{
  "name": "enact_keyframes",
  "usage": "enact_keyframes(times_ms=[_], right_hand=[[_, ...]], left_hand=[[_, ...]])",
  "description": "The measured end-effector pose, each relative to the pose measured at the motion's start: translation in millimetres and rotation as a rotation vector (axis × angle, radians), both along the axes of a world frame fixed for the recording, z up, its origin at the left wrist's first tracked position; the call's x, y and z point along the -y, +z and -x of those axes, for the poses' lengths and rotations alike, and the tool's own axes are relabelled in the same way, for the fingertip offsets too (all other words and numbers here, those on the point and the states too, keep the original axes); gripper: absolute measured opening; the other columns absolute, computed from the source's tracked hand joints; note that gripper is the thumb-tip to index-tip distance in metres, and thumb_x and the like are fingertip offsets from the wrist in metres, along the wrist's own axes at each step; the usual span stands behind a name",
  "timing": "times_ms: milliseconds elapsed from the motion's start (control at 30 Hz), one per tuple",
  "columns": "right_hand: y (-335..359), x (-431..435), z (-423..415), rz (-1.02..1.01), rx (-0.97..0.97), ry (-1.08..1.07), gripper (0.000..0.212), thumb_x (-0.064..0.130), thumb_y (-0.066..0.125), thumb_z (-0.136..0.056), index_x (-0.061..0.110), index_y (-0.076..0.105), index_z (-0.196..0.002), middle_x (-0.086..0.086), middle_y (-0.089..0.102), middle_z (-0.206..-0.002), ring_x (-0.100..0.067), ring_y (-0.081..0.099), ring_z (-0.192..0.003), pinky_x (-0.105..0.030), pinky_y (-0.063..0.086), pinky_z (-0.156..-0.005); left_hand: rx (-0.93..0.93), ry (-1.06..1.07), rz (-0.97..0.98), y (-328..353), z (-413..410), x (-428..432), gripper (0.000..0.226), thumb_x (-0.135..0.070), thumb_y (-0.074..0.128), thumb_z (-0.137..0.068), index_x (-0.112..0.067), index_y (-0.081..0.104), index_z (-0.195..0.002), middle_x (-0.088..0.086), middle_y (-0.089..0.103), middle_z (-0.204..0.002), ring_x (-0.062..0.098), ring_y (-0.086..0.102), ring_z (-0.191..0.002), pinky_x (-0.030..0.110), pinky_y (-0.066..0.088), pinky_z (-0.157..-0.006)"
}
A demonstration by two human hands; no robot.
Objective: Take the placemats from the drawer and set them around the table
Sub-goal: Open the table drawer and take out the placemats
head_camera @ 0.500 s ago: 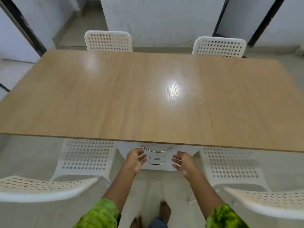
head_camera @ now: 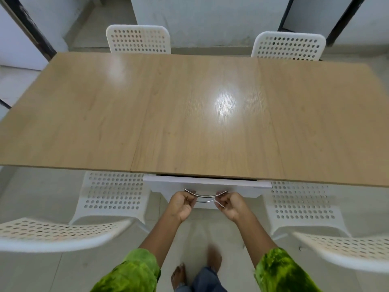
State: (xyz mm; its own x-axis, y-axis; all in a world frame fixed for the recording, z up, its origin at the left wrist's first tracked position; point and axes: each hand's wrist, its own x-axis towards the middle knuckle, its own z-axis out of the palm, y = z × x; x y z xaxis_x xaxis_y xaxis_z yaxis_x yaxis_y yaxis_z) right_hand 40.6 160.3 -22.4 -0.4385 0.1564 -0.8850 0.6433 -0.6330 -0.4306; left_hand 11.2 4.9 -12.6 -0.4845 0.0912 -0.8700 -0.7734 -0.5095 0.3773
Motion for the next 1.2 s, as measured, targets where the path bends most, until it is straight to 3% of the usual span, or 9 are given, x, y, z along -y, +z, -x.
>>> enact_keyframes(times_ms=[167, 267, 367, 433, 533, 700, 867, 1033, 1200], right_hand=[[16, 14, -36, -0.242, 0.089, 0.344, 0.024, -0.003, 0.035, -0.086, 0.010, 0.048, -0.070, -0.007, 0.050, -0.069, -0.019, 0.049, -0.061, -0.031, 0.041, -0.062], [40, 19, -44, -0.469, 0.024, 0.612, 0.016, 0.003, 0.042, -0.086, 0.012, 0.048, -0.073, -0.008, 0.052, -0.064, -0.018, 0.048, -0.052, -0.024, 0.036, -0.054], [55, 19, -40, -0.870, -0.195, 0.685, 0.019, 0.008, 0.041, -0.086, 0.006, 0.057, -0.076, -0.011, 0.063, -0.074, -0.023, 0.057, -0.066, -0.030, 0.045, -0.065], [56, 15, -39, -1.131, -0.184, 0.874, 0.019, 0.014, 0.040, -0.087, 0.008, 0.059, -0.085, -0.010, 0.063, -0.088, -0.025, 0.057, -0.081, -0.032, 0.046, -0.073], [40, 11, -47, -1.160, 0.011, 1.209, 0.016, 0.012, 0.040, -0.087, 0.012, 0.056, -0.089, -0.009, 0.057, -0.097, -0.022, 0.050, -0.085, -0.026, 0.042, -0.072], [40, 15, -65, -1.082, 0.147, 1.397, 0.021, 0.003, 0.038, -0.089, 0.009, 0.051, -0.073, -0.004, 0.049, -0.079, -0.023, 0.048, -0.081, -0.027, 0.039, -0.072], [29, 11, -73, -0.713, 0.276, 1.329, 0.029, 0.008, 0.039, -0.095, -0.004, 0.052, -0.118, -0.018, 0.069, -0.111, -0.026, 0.067, -0.082, -0.034, 0.050, -0.079], [13, 10, -67, -0.924, 0.063, 1.100, 0.030, 0.004, 0.039, -0.090, 0.000, 0.060, -0.111, -0.016, 0.062, -0.116, -0.029, 0.057, -0.101, -0.028, 0.041, -0.077], [-3, 18, -61, -0.856, 0.066, 0.972, 0.012, 0.013, 0.045, -0.088, 0.007, 0.049, -0.097, -0.011, 0.054, -0.101, -0.024, 0.049, -0.089, -0.028, 0.038, -0.070]], left_hand=[[-0.152, -0.403, 0.297, 35, -39, 22, 0.019, 0.004, 0.040, -0.089, -0.006, 0.054, -0.081, 0.010, 0.056, -0.083, 0.015, 0.053, -0.067, 0.021, 0.044, -0.062], [-0.608, -0.601, 0.736, 60, -47, 35, 0.022, -0.007, 0.042, -0.093, -0.010, 0.062, -0.085, 0.003, 0.062, -0.084, 0.016, 0.058, -0.079, 0.022, 0.046, -0.066], [-0.993, -0.932, 1.176, 61, -41, 47, 0.025, -0.014, 0.041, -0.093, -0.006, 0.064, -0.098, 0.004, 0.062, -0.098, 0.020, 0.054, -0.097, 0.035, 0.043, -0.085], [-0.886, -1.292, 1.209, 52, -39, 54, 0.035, -0.027, 0.036, -0.097, -0.007, 0.063, -0.106, 0.008, 0.062, -0.107, 0.025, 0.055, -0.104, 0.037, 0.039, -0.094], [-0.755, -1.557, 1.116, 42, -52, 64, 0.046, -0.039, 0.027, -0.099, -0.014, 0.062, -0.114, 0.009, 0.063, -0.120, 0.028, 0.055, -0.111, 0.038, 0.033, -0.101], [-0.634, -1.575, 0.950, 41, -59, 72, 0.052, -0.043, 0.030, -0.098, -0.006, 0.061, -0.120, 0.014, 0.060, -0.127, 0.027, 0.056, -0.112, 0.032, 0.040, -0.091], [-0.741, -1.473, 0.985, 35, -63, 71, 0.031, -0.030, 0.040, -0.095, -0.009, 0.061, -0.087, 0.009, 0.064, -0.089, 0.028, 0.061, -0.088, 0.031, 0.043, -0.071], [-0.871, -1.337, 1.169, 19, -49, 60, 0.050, -0.020, 0.041, -0.094, -0.006, 0.031, -0.141, 0.013, 0.030, -0.147, 0.030, 0.033, -0.131, 0.039, 0.040, -0.101], [-0.487, -1.188, 1.066, 1, -40, 52, 0.071, -0.026, 0.044, -0.095, -0.005, 0.003, -0.148, 0.019, 0.007, -0.156, 0.038, 0.023, -0.139, 0.043, 0.030, -0.109]])
